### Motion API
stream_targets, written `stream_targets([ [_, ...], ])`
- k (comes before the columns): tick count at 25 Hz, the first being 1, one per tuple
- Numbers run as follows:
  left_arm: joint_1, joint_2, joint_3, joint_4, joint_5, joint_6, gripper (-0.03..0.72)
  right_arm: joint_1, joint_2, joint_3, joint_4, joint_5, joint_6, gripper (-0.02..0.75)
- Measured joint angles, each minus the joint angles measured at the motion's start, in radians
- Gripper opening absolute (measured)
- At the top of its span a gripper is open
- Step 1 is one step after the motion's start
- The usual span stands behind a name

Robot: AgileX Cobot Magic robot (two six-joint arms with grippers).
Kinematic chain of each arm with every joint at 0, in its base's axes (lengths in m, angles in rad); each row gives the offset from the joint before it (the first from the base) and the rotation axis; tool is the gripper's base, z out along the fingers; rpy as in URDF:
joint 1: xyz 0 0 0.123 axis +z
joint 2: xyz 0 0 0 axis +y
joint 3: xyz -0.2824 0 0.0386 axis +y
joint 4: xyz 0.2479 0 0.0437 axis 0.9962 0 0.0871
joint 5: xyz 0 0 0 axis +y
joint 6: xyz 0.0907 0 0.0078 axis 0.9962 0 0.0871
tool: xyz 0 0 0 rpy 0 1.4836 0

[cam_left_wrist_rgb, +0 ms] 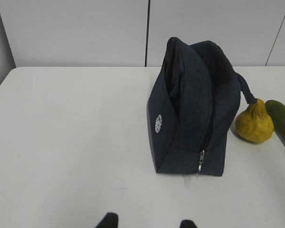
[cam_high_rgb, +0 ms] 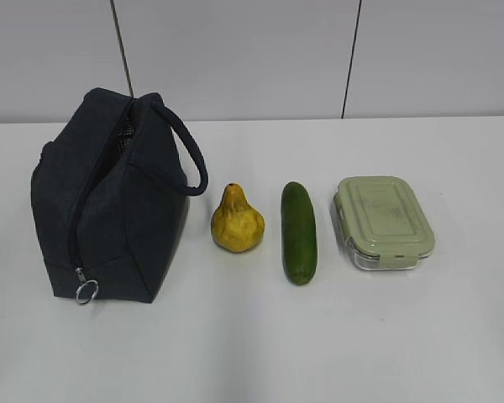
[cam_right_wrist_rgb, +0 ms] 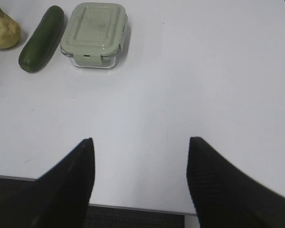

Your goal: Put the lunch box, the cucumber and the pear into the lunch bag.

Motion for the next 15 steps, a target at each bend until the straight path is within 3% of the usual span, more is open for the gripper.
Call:
stream_targets([
  [15, 0.000, 0.000, 0.000, 0.000, 0.000, 0.000, 0.241, 0.000, 0.000, 0.000, 0.000, 0.000, 0.000, 0.476],
])
